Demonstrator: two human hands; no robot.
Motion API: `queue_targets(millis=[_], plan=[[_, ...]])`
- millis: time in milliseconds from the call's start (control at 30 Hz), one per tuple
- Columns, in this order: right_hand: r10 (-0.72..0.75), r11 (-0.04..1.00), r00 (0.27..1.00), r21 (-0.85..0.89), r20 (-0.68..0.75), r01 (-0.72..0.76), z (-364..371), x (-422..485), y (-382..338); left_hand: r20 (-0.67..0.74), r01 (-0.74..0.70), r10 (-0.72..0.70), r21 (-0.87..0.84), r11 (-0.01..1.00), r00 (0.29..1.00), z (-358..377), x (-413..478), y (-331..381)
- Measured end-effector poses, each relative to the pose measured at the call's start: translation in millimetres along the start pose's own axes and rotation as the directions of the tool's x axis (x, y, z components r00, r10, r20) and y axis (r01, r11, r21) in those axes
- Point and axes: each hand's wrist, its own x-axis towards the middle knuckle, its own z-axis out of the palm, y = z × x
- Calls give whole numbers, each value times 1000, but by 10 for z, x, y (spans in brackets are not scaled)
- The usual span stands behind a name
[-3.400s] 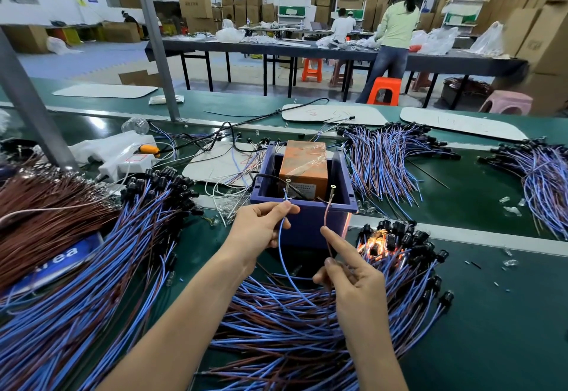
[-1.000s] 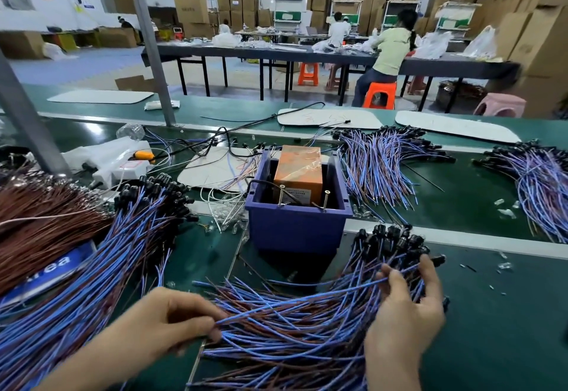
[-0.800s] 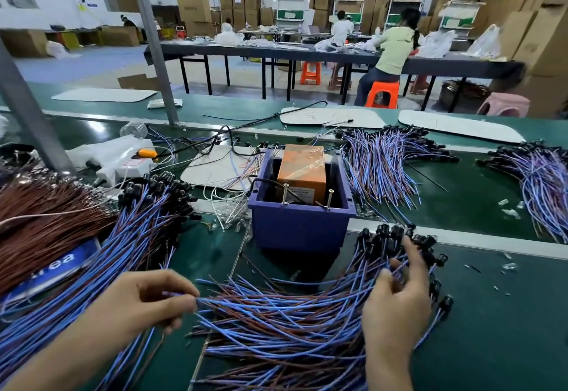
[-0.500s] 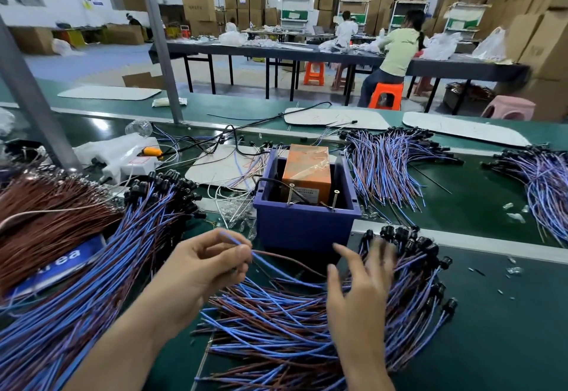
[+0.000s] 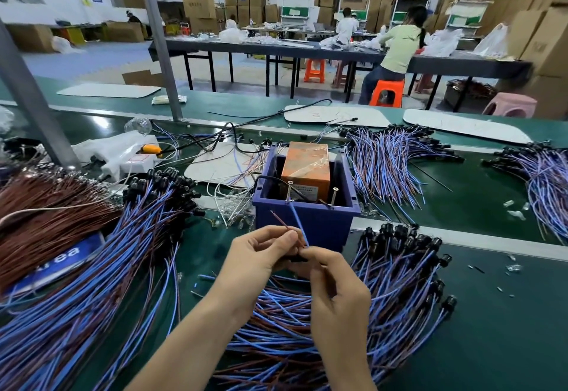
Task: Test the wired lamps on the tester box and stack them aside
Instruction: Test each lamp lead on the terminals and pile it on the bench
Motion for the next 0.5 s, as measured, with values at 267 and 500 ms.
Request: queue_targets(millis=[267,500], plan=[[375,926,915,105,-152,-362,-99,76,124,-130,54,-38,127,990,991,1,254,-51],[427,899,904,120,-15,-422,-40,141,155,-165,36,-8,170,985,986,50,370,-53]])
